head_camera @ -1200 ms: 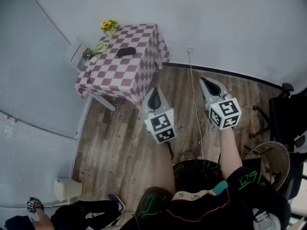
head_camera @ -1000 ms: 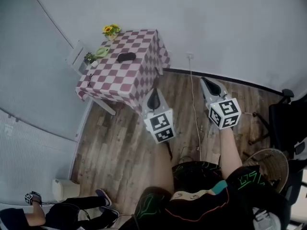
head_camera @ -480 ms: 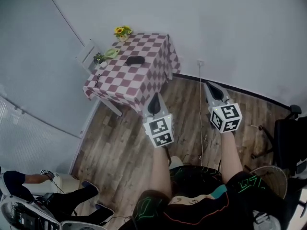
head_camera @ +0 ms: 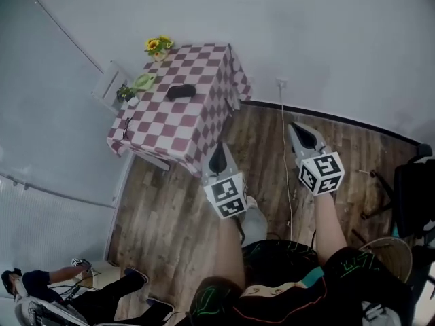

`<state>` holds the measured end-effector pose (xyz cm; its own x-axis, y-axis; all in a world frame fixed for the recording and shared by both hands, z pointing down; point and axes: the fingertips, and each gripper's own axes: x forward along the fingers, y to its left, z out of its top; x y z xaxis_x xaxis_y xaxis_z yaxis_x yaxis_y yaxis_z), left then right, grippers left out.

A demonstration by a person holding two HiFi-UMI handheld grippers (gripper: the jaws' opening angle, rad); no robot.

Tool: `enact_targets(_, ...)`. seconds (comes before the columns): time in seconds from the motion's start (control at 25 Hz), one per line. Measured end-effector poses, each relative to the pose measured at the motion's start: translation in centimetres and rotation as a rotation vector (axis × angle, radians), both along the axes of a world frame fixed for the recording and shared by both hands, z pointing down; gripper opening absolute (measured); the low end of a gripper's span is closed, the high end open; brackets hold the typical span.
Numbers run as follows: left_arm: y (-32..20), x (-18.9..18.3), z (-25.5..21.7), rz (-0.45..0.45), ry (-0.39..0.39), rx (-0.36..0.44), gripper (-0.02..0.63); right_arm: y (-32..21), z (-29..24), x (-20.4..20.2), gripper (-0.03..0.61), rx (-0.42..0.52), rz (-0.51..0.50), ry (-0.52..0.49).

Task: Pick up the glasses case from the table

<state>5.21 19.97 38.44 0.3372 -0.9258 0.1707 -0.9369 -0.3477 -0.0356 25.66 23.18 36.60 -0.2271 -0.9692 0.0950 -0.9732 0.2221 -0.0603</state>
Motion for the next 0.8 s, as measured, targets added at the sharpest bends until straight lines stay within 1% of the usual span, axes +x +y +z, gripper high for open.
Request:
enact_targets(0.16,-4.9,0.7,1.2,0.018,0.004,-0.034,0.009,-4.8,0.5,0.7,0.003,-0.023,0.015,0.004)
enact_targets(0.28,-9.0,0.7,1.9,0.013,0.023,-0.059,0.009,-8.9,0.7,0.6,0.003,-0.031,0.012,0.009)
enact_targets(0.4,-12.9,0.2,2.6,0.002,0.033,-0.075,0.009,-12.7,0.6,-0.2,0.004,-0.018,-0.008,0.016)
enact_targets(0.56,-17.6,-0.6,3.4,-0.007,0.034,-0.090,0.009,-17.4,0.6,-0.6,0.006,-0.004,0.000,0.007)
enact_targets(0.64,-19.8,-1.1,3.7,-0.013,0.034,-0.100,0.009,-19.5,0.7,-0.9,0.112,-0.009,-0.014,0.002)
enact_targets(0.8,-23.0,-1.4,4.3,-0.015,0.032,-0.103,0.009,-22.8,1.2,-1.2,0.121,-0.018,-0.016,-0.004)
